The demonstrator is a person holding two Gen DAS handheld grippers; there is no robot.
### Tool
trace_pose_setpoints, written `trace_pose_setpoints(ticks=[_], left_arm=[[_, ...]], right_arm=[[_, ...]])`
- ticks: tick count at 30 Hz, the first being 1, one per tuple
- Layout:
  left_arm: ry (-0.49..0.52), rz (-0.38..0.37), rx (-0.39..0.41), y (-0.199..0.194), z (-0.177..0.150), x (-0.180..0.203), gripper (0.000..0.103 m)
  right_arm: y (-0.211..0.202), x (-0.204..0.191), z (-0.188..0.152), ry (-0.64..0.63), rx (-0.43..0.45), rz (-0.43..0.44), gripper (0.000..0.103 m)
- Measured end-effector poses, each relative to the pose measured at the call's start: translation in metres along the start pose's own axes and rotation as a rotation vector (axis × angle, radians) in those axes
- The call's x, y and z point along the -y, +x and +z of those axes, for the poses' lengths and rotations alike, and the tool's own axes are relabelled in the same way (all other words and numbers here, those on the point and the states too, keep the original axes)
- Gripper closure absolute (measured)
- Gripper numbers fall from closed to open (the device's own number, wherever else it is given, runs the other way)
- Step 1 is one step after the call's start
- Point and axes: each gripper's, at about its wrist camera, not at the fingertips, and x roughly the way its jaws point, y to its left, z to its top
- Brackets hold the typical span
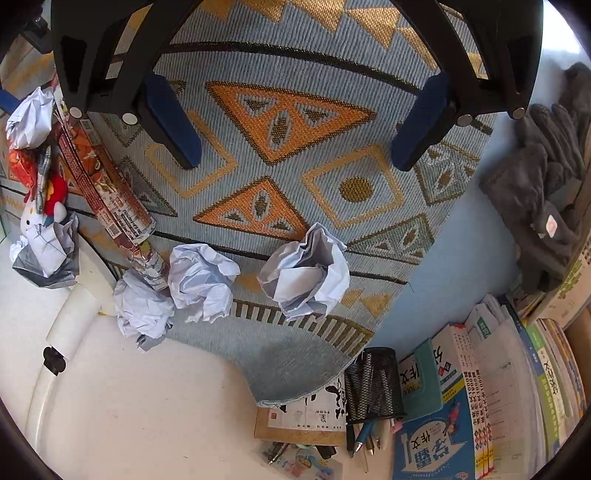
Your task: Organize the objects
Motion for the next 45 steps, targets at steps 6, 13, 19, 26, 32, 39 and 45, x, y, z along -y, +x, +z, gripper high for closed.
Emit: trace_pose_setpoints(ticks=[6, 13, 19, 26, 32, 39, 45], left_arm=[[0.011, 0.019, -0.009, 0.019, 0.023, 0.004, 0.0], [-0.025, 0.043, -0.011, 0.038, 0.047, 0.003, 0.0], [-0.026, 0.048, -0.013, 0.038, 0.049, 0.004, 0.0], [-0.026, 0.049, -0.013, 0.038, 0.048, 0.005, 0.0], [-0.026, 0.049, -0.013, 0.038, 0.048, 0.005, 0.0], [-0.026, 0.049, -0.013, 0.038, 0.048, 0.004, 0.0], [-0.03, 0.049, -0.012, 0.038, 0.049, 0.005, 0.0]], right_arm=[[0.003, 0.022, 0.007, -0.012, 0.015, 0.0, 0.0], [0.018, 0.044, 0.027, -0.137, -0.017, -0.012, 0.0], [0.022, 0.049, 0.036, -0.143, -0.019, -0.006, 0.0], [0.022, 0.049, 0.036, -0.143, -0.02, -0.005, 0.0], [0.021, 0.049, 0.036, -0.145, -0.019, -0.008, 0.0], [0.021, 0.049, 0.035, -0.127, -0.019, -0.019, 0.0], [0.022, 0.048, 0.035, -0.121, -0.018, -0.024, 0.0]])
